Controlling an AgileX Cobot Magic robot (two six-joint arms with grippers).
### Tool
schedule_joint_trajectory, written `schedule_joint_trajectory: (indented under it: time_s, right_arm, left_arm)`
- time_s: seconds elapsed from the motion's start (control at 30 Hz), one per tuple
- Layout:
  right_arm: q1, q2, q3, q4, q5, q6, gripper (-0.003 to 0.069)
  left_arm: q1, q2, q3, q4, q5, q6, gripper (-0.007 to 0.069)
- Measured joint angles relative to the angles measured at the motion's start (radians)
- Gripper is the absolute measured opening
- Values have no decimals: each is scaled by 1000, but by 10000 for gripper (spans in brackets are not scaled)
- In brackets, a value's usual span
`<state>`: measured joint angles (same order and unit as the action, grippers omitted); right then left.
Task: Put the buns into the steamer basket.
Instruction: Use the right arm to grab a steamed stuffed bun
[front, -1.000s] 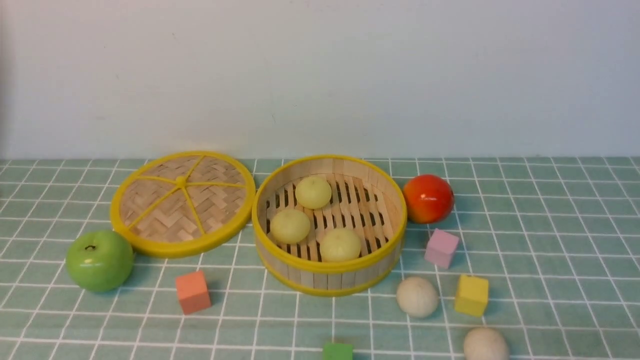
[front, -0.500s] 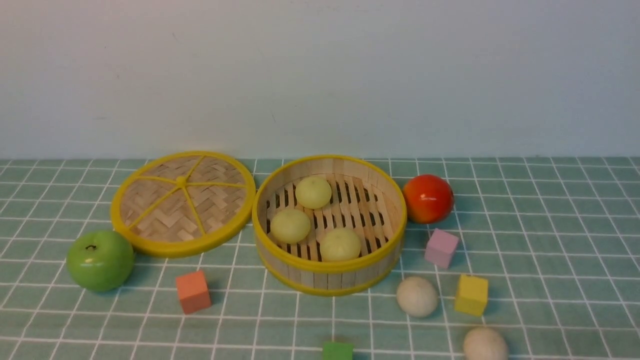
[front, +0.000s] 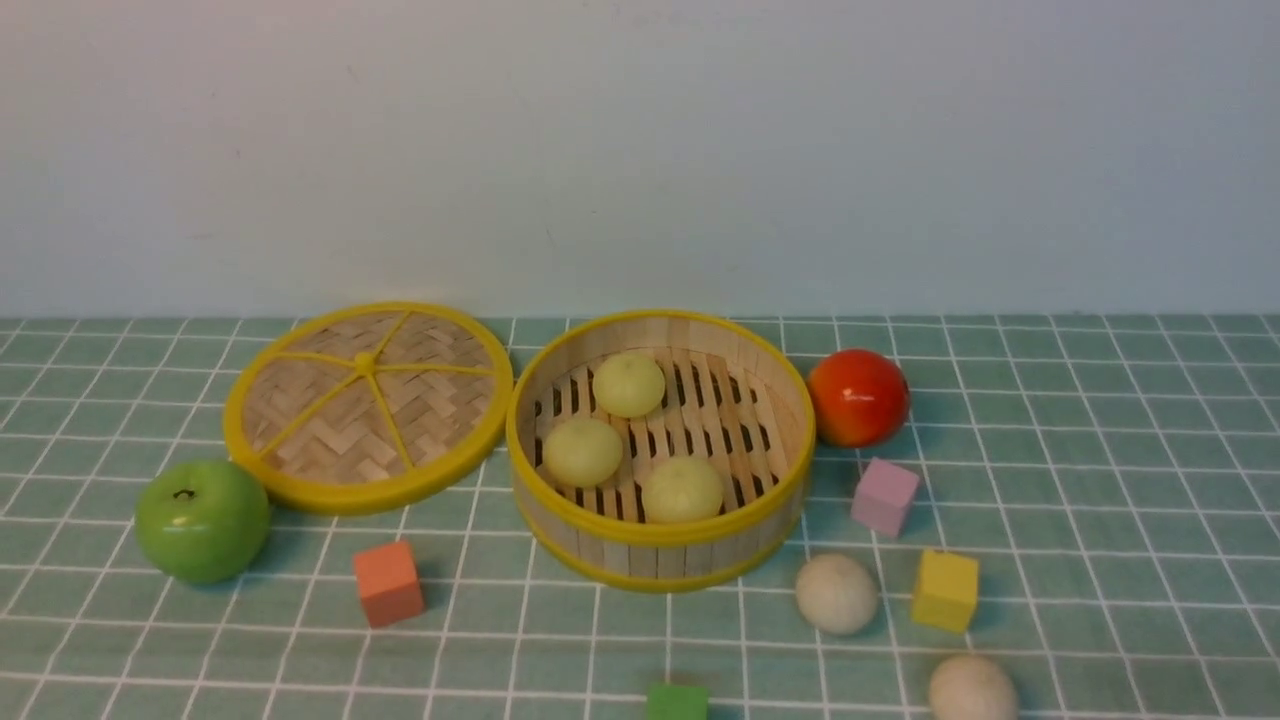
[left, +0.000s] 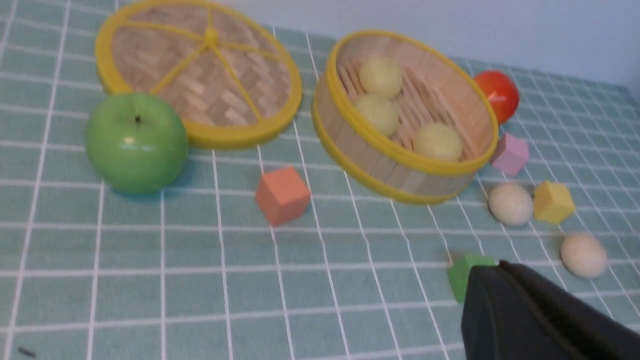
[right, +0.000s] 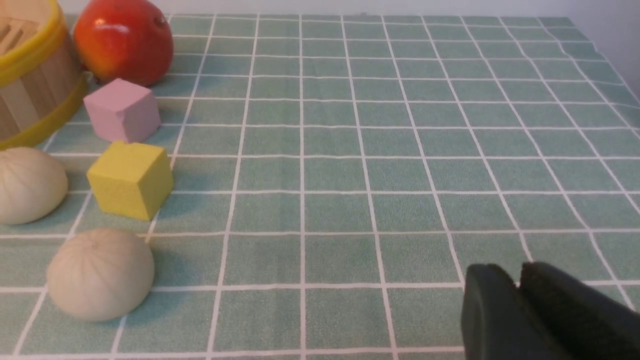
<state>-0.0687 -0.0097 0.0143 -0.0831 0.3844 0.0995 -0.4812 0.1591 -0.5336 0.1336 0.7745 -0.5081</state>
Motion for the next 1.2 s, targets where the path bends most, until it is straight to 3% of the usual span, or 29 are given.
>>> schedule_joint_trajectory:
  time_s: [0.27, 0.37, 0.5, 1.2]
  right_arm:
    - [0, 0, 0, -1, 0, 0, 114]
    - [-1, 0, 0, -1, 0, 0, 114]
    - [-1, 0, 0, -1, 0, 0, 114]
    - [-1, 0, 0, -1, 0, 0, 137]
  left_arm:
    - [334, -106, 314, 10, -251, 98, -13]
    - [421, -157, 484, -37, -311, 171, -13]
    - [490, -168, 558, -66, -382, 238, -13]
    - [506, -169, 563, -70, -393, 254, 4]
